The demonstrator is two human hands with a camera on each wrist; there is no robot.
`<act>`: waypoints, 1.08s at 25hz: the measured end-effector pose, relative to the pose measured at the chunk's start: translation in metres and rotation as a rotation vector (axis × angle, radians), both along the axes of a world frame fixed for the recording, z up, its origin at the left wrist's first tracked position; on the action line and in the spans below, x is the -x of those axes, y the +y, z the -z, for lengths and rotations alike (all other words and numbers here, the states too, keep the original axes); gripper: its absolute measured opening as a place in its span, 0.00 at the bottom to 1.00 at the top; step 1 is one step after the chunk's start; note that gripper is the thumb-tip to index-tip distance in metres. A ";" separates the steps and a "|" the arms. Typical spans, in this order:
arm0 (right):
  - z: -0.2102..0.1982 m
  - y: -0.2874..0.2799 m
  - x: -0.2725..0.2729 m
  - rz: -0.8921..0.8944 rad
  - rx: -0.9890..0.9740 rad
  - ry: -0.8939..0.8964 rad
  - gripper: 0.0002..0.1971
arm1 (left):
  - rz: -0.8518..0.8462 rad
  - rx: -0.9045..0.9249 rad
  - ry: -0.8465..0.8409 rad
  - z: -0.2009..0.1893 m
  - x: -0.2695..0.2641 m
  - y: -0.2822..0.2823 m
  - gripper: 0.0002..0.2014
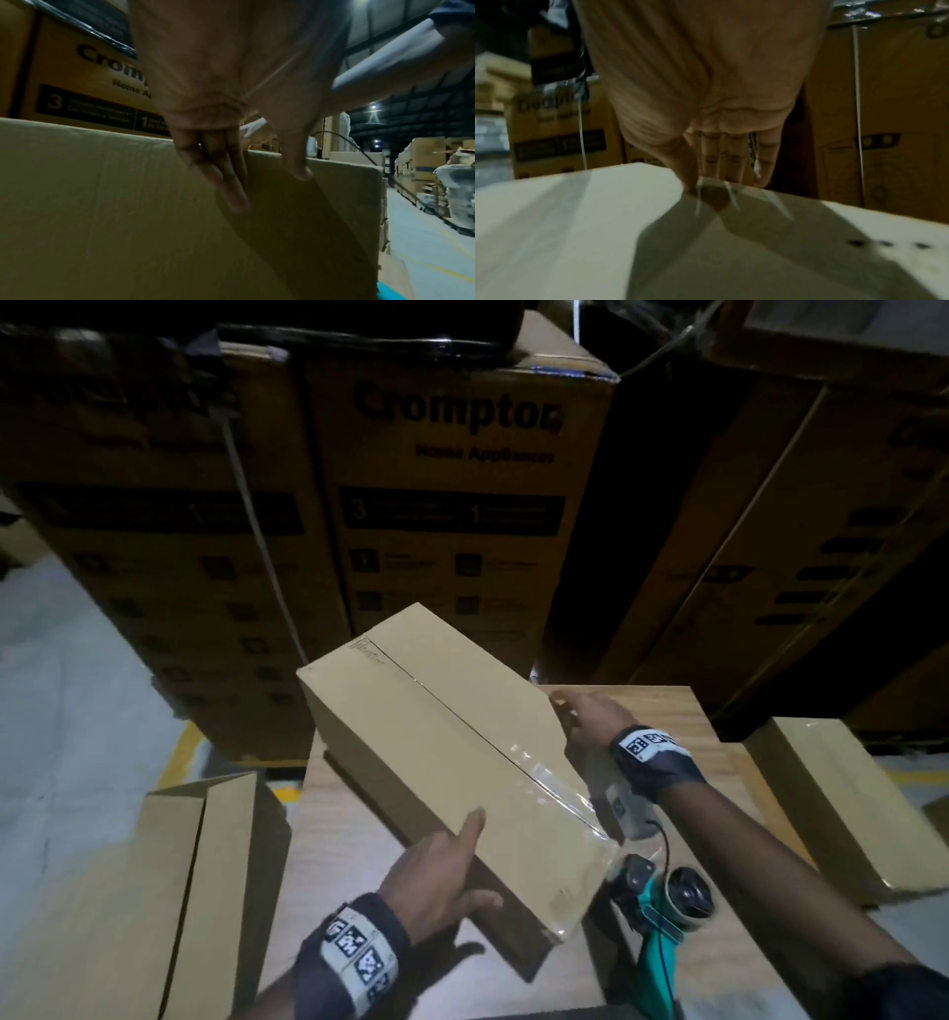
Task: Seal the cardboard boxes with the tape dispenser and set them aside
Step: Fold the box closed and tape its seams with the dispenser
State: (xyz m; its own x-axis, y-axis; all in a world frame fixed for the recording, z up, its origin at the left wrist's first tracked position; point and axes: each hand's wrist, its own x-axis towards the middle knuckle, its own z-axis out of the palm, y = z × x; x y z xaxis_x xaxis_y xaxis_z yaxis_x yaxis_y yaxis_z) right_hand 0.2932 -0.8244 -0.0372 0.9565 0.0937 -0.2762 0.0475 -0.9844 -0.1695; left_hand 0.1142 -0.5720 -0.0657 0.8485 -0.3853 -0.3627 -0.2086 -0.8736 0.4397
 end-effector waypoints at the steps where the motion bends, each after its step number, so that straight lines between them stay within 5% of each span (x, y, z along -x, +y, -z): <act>1: -0.005 0.007 0.006 -0.036 -0.014 0.003 0.28 | -0.009 -0.050 -0.088 -0.003 -0.002 -0.005 0.44; 4: -0.020 0.030 0.057 -0.250 -0.041 -0.023 0.39 | -0.031 -0.112 -0.330 -0.008 -0.023 0.020 0.33; 6: -0.024 0.050 0.111 -0.374 -0.116 0.069 0.44 | -0.027 -0.168 -0.437 -0.007 -0.044 0.058 0.37; 11: 0.023 0.076 0.181 -0.576 0.015 0.040 0.51 | -0.214 -0.351 -0.293 0.002 -0.121 0.161 0.66; 15: 0.045 0.069 0.183 -0.598 0.070 -0.046 0.58 | -0.211 -0.389 -0.137 -0.007 -0.167 0.209 0.73; 19: 0.036 0.063 0.177 -0.578 0.062 -0.030 0.57 | -0.308 -0.266 -0.149 -0.007 -0.173 0.199 0.69; 27: 0.038 -0.015 0.072 -0.158 0.231 -0.229 0.56 | -0.504 -0.022 -0.751 0.045 -0.076 0.152 0.30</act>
